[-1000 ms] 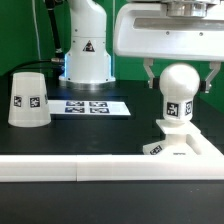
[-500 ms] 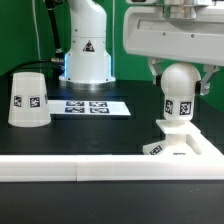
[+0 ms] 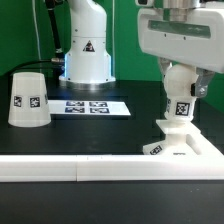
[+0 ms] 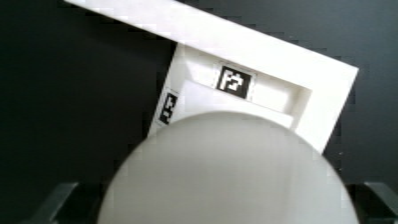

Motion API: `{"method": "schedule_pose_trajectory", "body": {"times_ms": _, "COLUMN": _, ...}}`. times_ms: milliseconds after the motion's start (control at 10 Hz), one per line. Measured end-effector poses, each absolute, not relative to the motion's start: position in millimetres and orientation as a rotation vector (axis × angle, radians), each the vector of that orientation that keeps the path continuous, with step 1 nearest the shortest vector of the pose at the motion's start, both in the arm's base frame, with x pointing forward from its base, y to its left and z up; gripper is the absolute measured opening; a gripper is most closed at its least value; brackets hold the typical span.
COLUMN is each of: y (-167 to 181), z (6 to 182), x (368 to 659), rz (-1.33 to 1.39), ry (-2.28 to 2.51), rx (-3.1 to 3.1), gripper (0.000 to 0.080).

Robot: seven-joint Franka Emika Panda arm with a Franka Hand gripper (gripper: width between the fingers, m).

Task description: Assemble lamp

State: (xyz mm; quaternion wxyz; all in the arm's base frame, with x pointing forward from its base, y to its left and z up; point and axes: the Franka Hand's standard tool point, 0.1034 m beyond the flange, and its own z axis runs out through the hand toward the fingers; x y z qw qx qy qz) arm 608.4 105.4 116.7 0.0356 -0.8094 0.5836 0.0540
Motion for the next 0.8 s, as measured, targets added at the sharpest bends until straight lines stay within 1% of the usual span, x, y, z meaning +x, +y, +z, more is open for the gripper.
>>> {"method": "schedule_pose_trajectory", "body": {"times_ms": 400, "y": 109.3, "z": 116.9, "x": 608.5, "rz": 0.181, "ry": 1.977, "rx": -2.340, "gripper": 0.0579}}
{"method": "schedule_pose_trajectory", "body": {"times_ms": 500, "y": 109.6, "z": 116.8, "x": 608.5, "rz": 0.181, "ry": 1.966, "rx": -2.349, "gripper": 0.0672}}
{"method": "schedule_pose_trajectory", "body": {"times_ms": 600, "y": 109.9, "z": 116.8, "x": 608.4, "rz": 0.180, "ry": 1.954, "rx": -2.358, "gripper": 0.0672}}
{"method": "schedule_pose_trajectory", "body": {"times_ms": 800, "y": 113.8, "z": 116.6, "x": 607.2, "rz": 0.173, "ry": 1.853, "rx": -2.441, "gripper": 0.0698}}
